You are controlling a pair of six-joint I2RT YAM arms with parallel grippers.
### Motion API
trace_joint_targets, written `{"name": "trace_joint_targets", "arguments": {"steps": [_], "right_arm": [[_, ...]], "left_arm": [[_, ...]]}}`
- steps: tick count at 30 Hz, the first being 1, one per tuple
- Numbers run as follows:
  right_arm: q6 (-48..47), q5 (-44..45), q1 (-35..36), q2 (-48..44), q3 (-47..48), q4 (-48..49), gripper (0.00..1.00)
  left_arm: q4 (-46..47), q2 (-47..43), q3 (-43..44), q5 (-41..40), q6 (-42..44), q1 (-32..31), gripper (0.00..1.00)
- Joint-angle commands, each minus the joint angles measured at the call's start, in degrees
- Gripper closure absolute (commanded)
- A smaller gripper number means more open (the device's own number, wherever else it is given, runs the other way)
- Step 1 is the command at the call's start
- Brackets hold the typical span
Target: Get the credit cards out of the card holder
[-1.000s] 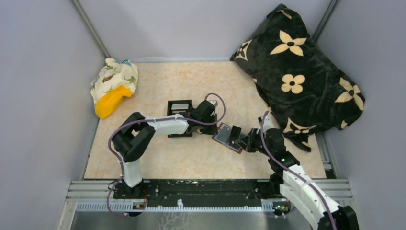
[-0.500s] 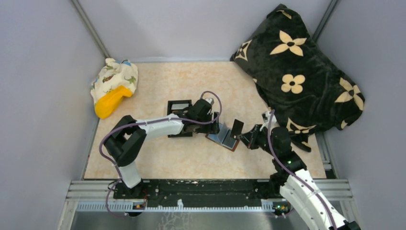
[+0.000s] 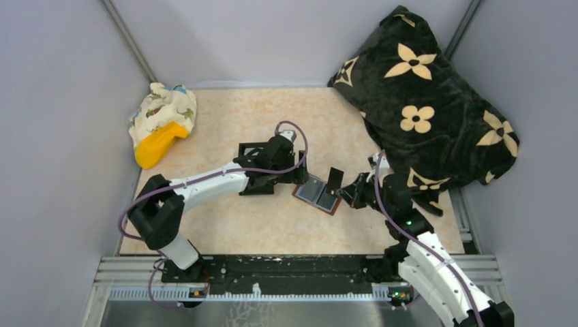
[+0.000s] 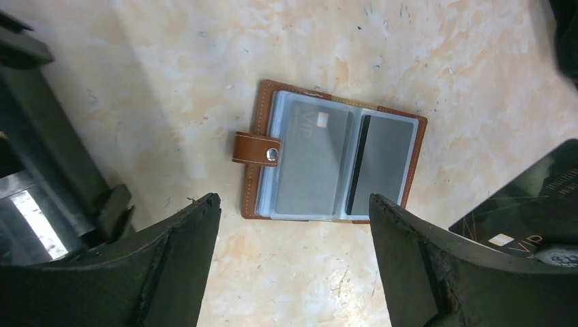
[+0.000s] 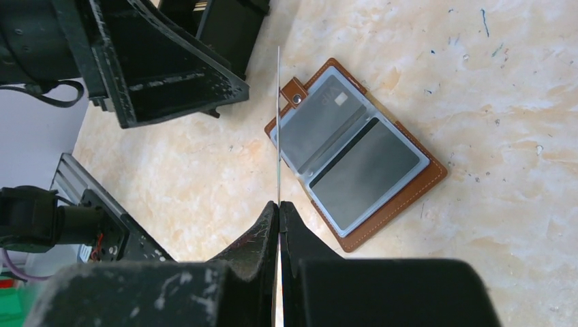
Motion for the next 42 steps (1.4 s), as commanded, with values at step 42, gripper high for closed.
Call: {"name": "trace_joint_targets", "arguments": {"steps": [42], "right_arm": [[-27.0, -33.2, 15.7, 25.8, 27.2, -5.8, 1.00]], "left_arm": [[19.3, -39.1, -20.5, 31.2, 12.3, 13.3, 0.39]]}}
